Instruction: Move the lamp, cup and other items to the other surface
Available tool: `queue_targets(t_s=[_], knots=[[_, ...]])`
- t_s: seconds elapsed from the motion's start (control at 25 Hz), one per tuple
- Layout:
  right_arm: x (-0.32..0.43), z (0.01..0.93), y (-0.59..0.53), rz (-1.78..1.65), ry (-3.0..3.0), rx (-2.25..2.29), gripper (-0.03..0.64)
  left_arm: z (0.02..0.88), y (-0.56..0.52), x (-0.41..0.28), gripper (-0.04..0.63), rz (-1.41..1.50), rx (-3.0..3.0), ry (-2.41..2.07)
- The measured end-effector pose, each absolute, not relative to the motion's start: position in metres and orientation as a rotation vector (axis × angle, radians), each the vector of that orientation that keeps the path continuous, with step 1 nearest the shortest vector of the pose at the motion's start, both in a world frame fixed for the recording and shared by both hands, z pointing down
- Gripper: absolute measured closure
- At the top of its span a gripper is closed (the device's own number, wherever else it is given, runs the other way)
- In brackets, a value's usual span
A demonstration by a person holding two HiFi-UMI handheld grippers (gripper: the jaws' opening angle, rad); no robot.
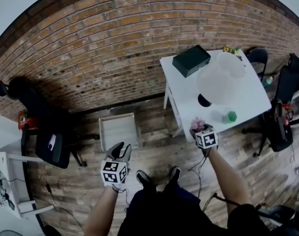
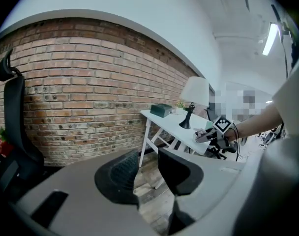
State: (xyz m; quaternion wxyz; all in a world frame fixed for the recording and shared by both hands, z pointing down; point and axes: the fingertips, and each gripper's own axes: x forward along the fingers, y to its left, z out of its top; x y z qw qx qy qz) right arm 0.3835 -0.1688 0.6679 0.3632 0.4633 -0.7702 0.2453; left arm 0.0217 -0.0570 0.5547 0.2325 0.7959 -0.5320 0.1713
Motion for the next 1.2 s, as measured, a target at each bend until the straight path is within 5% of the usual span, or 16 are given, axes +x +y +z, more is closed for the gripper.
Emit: queue_targets(t_s=[0.2, 0.36, 0.72, 1.2], knots=[[0.384, 0.676, -0.171, 0.674, -2.017, 1.148, 0.312, 0.552, -0.059, 0.05, 0.474, 0.47, 2.201, -1.447], [0.387, 0.663, -0.172, 0.673, -2.054, 1.185, 0.237, 0.547, -0.065, 0.062, 0.474, 0.462, 2.224, -1.431], [0.382, 0.55, -0.173, 0.6, -2.267, 1.355, 0.215, 0.52, -0.086, 0.061, 0.474, 0.398, 2.285, -1.423], [0.292, 0.346, -0.181, 0.241, -2.669, 1.426, 0.405, 0.38, -0.125, 0.062, 0.474, 0.104, 2.483, -1.511]])
